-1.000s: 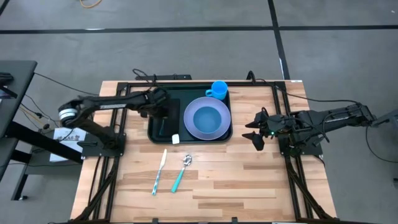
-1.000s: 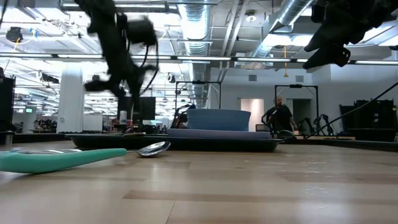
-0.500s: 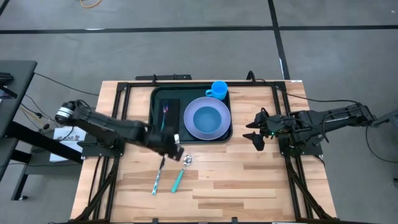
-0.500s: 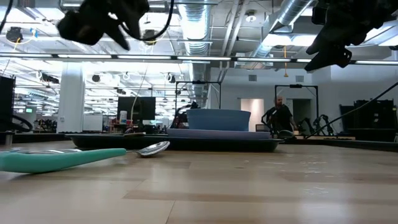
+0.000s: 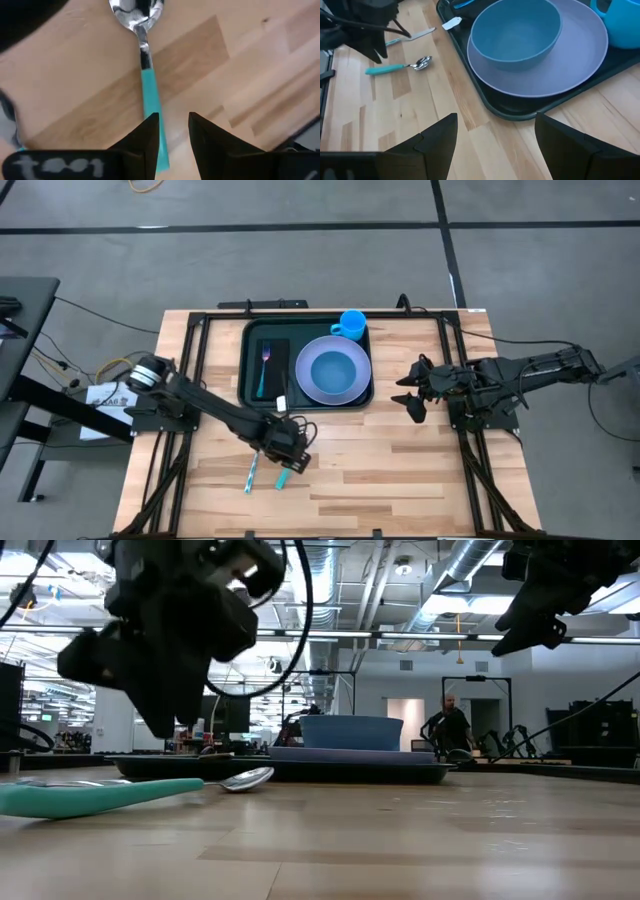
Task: Set up tray
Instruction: Put the blue spoon on top of the black napkin to the right of the blue fork
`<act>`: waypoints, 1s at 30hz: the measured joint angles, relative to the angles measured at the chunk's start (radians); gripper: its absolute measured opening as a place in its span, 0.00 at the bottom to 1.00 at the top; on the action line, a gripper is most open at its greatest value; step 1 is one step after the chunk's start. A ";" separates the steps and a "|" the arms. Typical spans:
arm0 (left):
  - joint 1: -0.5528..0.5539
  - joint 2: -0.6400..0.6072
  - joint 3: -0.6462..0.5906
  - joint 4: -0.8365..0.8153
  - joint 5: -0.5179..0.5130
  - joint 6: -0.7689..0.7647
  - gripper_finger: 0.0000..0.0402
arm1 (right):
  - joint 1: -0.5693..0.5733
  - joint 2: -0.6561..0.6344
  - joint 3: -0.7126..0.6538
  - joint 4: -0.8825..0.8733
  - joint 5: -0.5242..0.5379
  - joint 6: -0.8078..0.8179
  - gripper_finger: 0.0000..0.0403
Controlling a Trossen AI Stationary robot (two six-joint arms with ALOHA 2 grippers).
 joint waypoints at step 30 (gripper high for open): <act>-0.001 0.149 0.004 0.025 -0.019 0.031 0.26 | 0.000 0.000 0.000 -0.003 -0.010 0.010 0.63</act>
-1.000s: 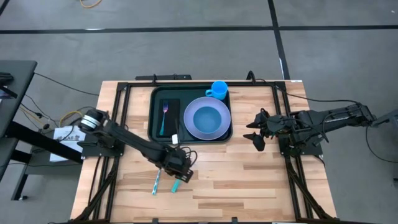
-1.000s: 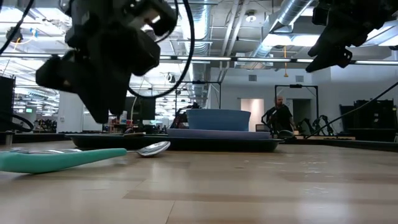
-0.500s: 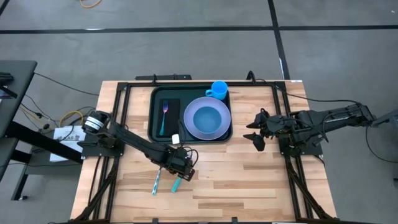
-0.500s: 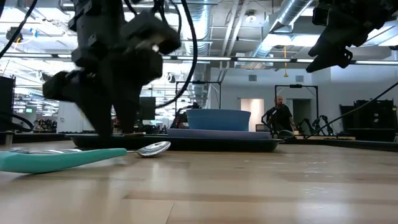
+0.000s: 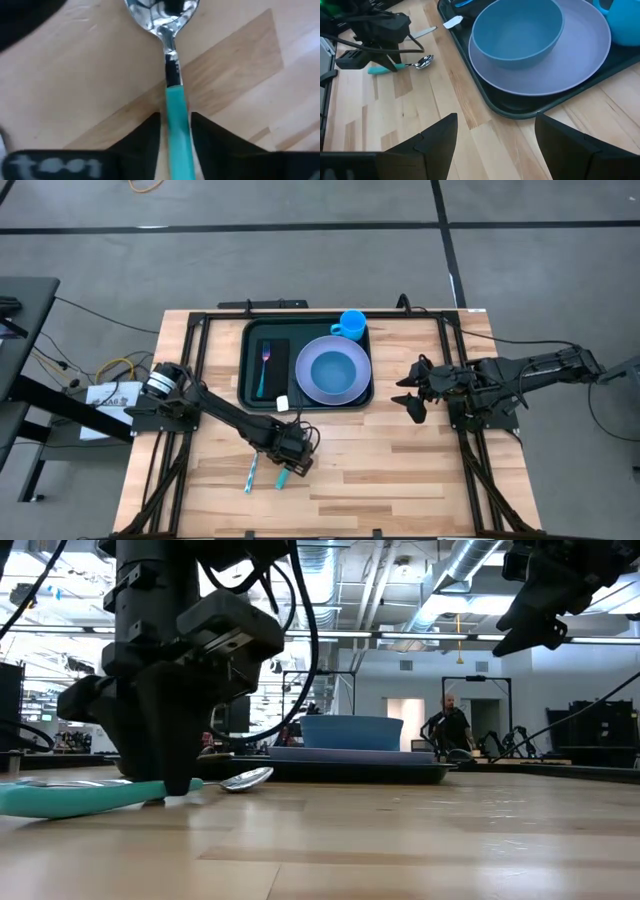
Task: Set up tray
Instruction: Put the blue spoon on top of the black napkin to the right of the blue fork
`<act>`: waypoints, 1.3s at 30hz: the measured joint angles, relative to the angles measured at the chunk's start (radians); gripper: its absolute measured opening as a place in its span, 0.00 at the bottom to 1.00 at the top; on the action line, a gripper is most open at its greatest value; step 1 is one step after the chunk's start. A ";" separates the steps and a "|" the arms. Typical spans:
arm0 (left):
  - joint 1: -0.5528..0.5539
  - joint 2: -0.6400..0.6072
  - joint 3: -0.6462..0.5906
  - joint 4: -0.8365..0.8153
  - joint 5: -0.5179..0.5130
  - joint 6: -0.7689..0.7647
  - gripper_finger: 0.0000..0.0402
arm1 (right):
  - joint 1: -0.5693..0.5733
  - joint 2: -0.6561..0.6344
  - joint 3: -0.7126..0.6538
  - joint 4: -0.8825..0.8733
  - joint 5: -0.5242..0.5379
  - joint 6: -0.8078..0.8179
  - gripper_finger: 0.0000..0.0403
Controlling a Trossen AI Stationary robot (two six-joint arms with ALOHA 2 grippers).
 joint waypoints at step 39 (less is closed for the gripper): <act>0.721 -0.519 -0.159 -0.173 -0.162 0.353 0.07 | 0.000 0.000 0.000 0.000 0.014 -0.002 0.63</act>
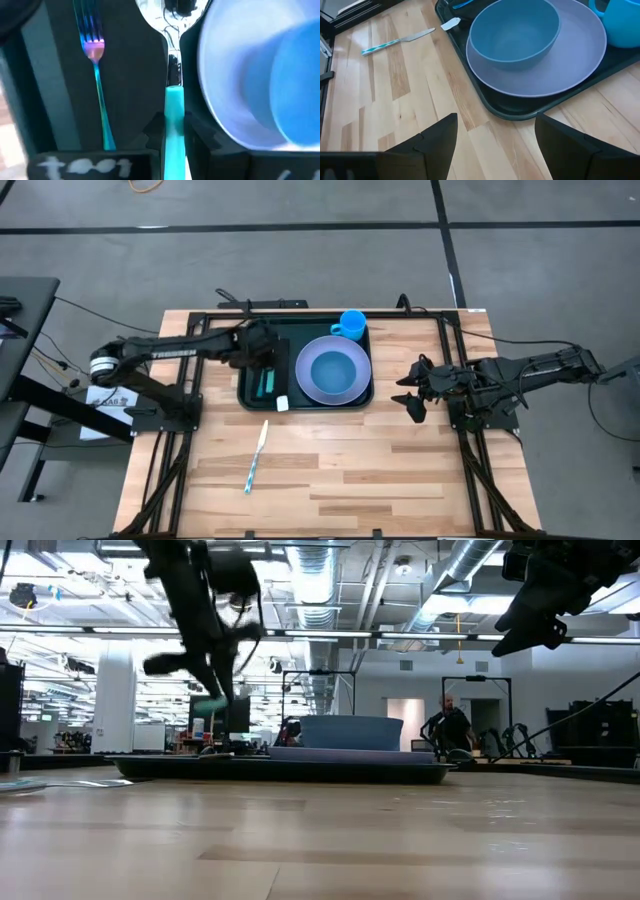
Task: Set up tray
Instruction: Put the blue spoon on top of the black napkin to the right of the blue fork, then put the blue knife on top of the black napkin to the right of the blue spoon
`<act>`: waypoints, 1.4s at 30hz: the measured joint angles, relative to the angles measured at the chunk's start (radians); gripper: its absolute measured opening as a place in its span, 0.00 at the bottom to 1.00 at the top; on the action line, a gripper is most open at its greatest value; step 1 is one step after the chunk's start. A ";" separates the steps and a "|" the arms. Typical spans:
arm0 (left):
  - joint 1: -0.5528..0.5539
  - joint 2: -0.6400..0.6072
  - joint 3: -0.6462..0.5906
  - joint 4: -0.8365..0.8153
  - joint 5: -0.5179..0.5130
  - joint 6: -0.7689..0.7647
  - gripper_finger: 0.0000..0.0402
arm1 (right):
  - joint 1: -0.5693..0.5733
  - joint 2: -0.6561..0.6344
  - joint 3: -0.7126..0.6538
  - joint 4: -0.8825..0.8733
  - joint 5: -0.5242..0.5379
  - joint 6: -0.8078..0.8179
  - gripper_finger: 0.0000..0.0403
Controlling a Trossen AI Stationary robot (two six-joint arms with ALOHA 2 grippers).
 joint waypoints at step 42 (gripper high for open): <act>0.200 0.155 -0.040 0.060 0.164 0.102 0.35 | -0.026 0.000 0.000 -0.001 0.023 -0.007 0.63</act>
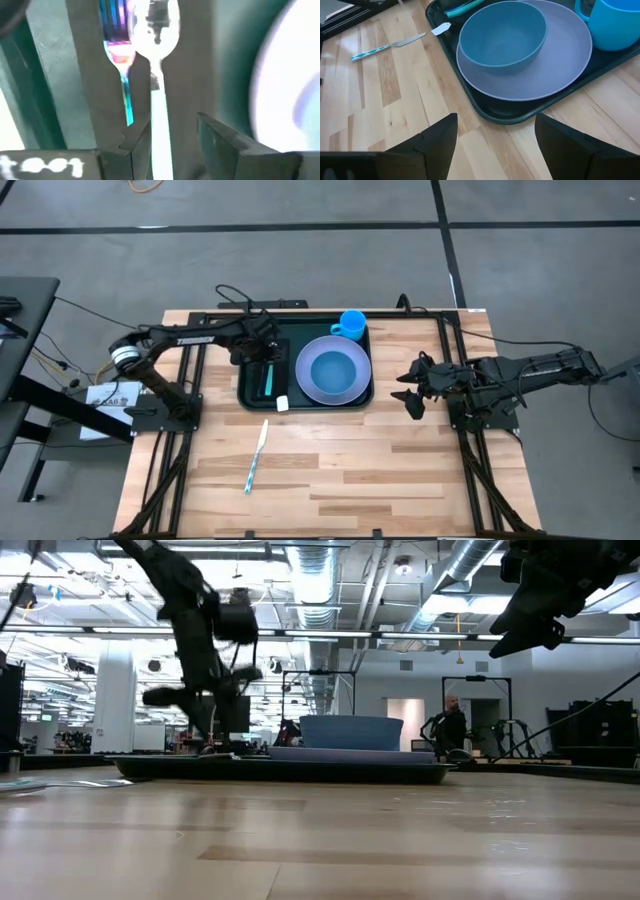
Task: Set up tray
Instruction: Put the blue knife on top of the black napkin to the right of the blue spoon
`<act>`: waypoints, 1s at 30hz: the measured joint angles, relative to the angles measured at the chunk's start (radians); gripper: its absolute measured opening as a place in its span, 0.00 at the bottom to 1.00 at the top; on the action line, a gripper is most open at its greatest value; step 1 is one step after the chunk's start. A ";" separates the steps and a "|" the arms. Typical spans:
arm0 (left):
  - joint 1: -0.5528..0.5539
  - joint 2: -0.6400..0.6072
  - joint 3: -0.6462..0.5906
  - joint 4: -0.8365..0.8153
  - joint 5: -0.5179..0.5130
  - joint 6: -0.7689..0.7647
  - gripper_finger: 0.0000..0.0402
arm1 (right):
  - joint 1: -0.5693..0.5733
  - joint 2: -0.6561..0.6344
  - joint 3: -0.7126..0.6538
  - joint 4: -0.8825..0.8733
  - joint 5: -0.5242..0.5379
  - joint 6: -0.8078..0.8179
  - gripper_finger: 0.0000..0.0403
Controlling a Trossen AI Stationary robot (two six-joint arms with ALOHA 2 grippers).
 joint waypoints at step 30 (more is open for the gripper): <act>-1.025 0.047 0.026 -0.114 0.030 -0.779 0.35 | 0.000 0.000 0.000 -0.035 -0.027 -0.001 0.63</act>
